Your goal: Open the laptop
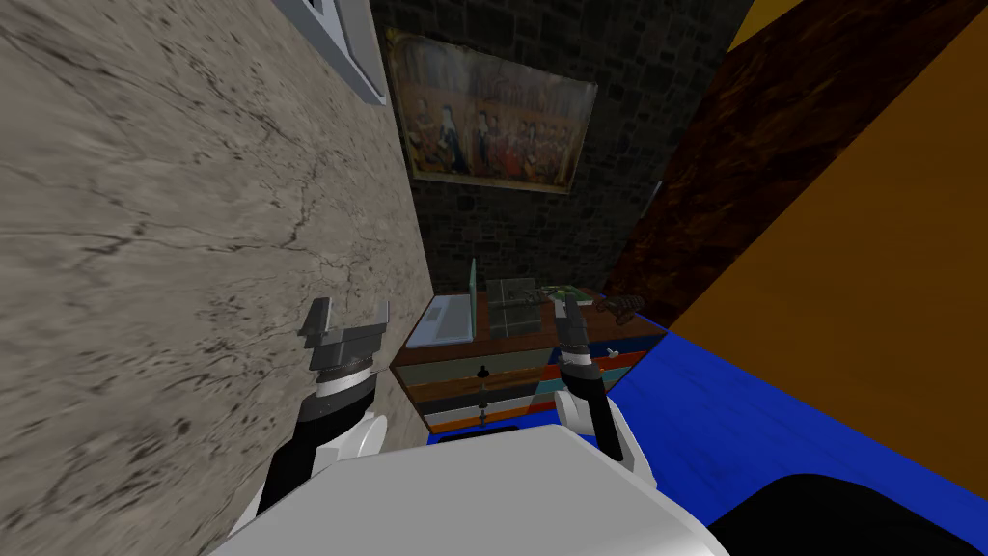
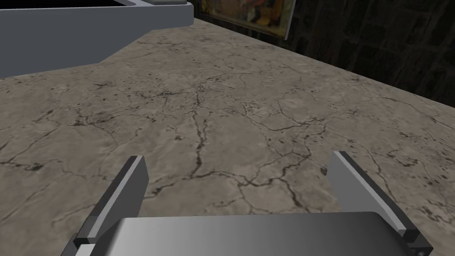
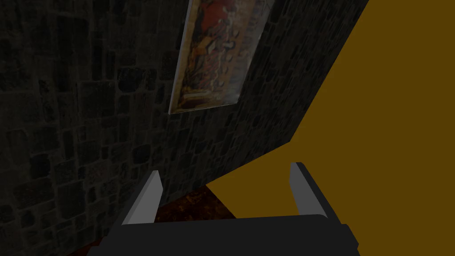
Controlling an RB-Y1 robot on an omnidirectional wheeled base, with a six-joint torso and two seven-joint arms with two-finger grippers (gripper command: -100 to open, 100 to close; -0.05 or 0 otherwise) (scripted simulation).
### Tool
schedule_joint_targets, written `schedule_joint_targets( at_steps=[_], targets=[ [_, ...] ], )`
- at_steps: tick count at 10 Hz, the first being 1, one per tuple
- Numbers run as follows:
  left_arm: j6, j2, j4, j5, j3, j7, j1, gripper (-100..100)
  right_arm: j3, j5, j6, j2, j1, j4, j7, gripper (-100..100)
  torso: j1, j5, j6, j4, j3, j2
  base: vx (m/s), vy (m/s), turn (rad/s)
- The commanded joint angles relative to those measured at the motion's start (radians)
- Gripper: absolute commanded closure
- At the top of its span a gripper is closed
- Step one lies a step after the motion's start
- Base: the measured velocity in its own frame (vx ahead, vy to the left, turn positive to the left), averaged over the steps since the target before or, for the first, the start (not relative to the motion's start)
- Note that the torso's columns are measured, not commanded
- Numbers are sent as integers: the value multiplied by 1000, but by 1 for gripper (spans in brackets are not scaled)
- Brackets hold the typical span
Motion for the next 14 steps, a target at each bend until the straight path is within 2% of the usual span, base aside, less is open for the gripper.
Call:
schedule_joint_targets(
  at_steps=[1, 9, 10, 11, 14],
  targets=[
    [0, 0, 0, 0, 0, 0, 0, 0, 0, 0, 0, 0, 0, 0, 0, 0, 0, 0, 0, 41, -82, 40, 0, 0, 0],
    [0, 0, 0, 0, 0, 0, 0, 0, 0, 0, 0, 0, 0, 0, 0, 0, 0, 0, 0, 617, -1234, 618, 0, 0, 0],
    [4, 31, 13, 3, 2, 1, -12, -100, 0, 0, 0, 0, 0, 0, 0, 0, 0, 0, 0, 691, -1382, 691, 2, -13, 25],
    [8, 52, 27, 6, 5, 3, -25, -100, 0, 0, 0, 0, 0, 0, 0, 0, 0, 0, 0, 724, -1451, 725, -10, -35, 42],
    [25, 109, 89, 21, 17, 9, -82, -100, 0, 0, 0, 0, 0, 0, 0, 0, -2, 0, 0, 738, -1476, 738, -21, -60, 54]
  ],
)
